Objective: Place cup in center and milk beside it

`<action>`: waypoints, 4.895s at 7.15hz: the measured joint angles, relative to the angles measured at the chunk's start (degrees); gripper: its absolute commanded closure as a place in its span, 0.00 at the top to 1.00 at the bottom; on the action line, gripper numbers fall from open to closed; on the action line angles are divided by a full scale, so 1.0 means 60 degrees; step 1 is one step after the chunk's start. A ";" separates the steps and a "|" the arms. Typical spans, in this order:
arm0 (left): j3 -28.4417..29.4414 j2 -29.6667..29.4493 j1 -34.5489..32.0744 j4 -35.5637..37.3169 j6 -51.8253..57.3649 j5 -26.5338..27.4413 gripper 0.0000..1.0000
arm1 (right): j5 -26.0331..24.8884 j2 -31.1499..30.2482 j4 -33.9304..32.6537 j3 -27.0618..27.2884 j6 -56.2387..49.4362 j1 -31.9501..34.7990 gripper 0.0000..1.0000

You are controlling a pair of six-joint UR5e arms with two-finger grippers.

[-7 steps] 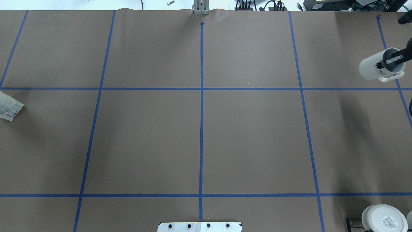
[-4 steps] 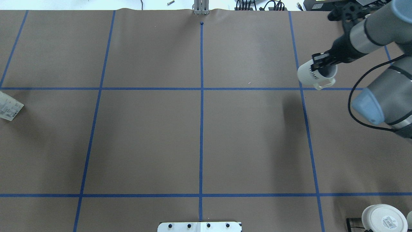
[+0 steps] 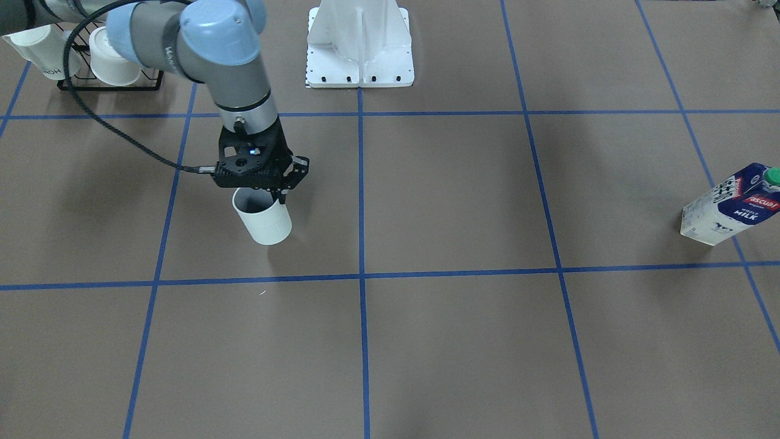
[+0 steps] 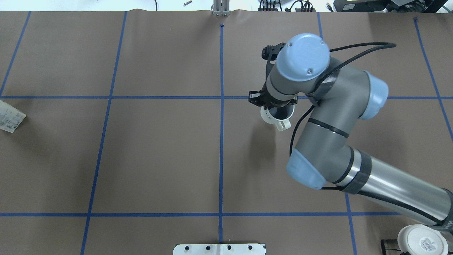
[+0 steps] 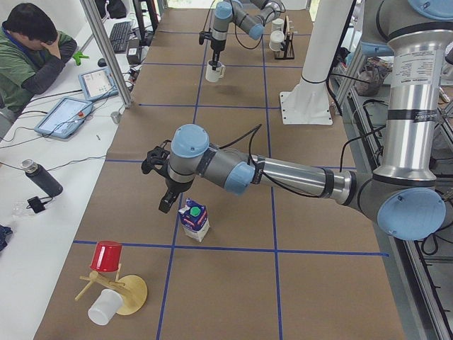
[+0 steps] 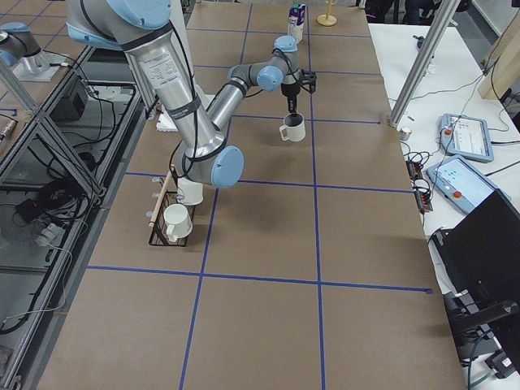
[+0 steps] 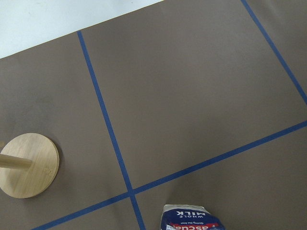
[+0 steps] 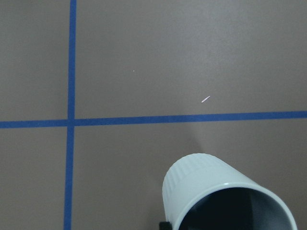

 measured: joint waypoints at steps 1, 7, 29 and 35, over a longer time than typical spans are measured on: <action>0.0007 0.0000 0.0006 0.0002 0.0003 0.0000 0.98 | -0.0352 0.0689 -0.0630 -0.0440 0.0477 -0.0511 0.00; 0.0018 0.0014 0.0012 -0.0001 0.0015 0.0006 0.98 | -0.0574 0.3073 -0.1195 -0.2937 0.1313 -0.1426 0.00; 0.0516 0.0094 0.0278 -0.1003 -0.0020 0.0045 0.98 | 0.3905 -0.7831 0.1450 -0.0680 -1.3397 0.9071 1.00; 0.0928 0.0256 0.1433 -0.1530 -0.0811 0.0029 0.98 | 0.3596 -0.7644 -0.1230 0.0798 -1.3571 0.9454 1.00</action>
